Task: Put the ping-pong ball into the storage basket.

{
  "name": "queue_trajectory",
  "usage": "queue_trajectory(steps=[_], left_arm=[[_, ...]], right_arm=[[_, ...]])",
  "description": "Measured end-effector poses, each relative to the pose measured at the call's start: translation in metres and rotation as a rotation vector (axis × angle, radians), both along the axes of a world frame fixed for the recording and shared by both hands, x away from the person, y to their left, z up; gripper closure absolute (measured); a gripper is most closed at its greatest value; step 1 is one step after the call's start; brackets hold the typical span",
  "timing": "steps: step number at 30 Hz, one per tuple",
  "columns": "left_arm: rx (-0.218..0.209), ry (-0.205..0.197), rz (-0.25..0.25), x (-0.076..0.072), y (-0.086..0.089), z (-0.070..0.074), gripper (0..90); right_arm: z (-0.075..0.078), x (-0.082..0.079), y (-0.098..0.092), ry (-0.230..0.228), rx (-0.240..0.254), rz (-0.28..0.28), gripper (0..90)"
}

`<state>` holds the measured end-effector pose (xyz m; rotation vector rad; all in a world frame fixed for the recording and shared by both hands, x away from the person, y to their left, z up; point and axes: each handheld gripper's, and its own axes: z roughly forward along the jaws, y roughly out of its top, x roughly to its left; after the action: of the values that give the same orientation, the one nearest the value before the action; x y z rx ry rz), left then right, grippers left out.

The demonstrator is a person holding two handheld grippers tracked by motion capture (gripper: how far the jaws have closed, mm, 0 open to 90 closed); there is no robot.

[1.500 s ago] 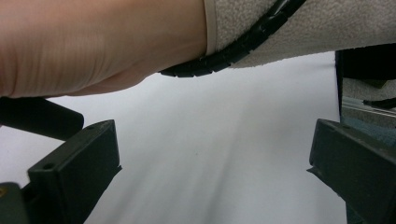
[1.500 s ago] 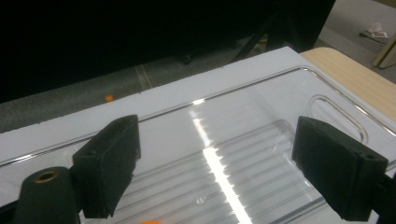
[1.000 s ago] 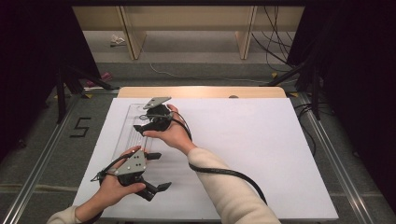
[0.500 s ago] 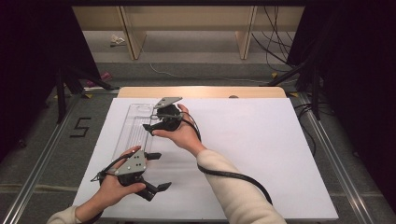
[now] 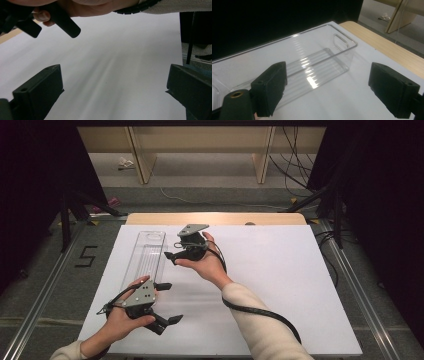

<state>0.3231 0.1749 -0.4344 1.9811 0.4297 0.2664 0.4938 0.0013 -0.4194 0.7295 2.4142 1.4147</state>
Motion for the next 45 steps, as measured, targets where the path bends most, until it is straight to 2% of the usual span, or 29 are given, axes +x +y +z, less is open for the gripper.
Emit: queue_trajectory(steps=[25,45], left_arm=[[0.002,0.001,0.005,0.001,0.0,0.0,0.0],[0.004,0.003,0.008,0.001,0.001,0.0,0.0]], right_arm=[[0.005,-0.016,-0.066,-0.014,0.006,-0.076,16.3],[0.009,-0.026,-0.097,-0.015,0.01,-0.112,16.3]])
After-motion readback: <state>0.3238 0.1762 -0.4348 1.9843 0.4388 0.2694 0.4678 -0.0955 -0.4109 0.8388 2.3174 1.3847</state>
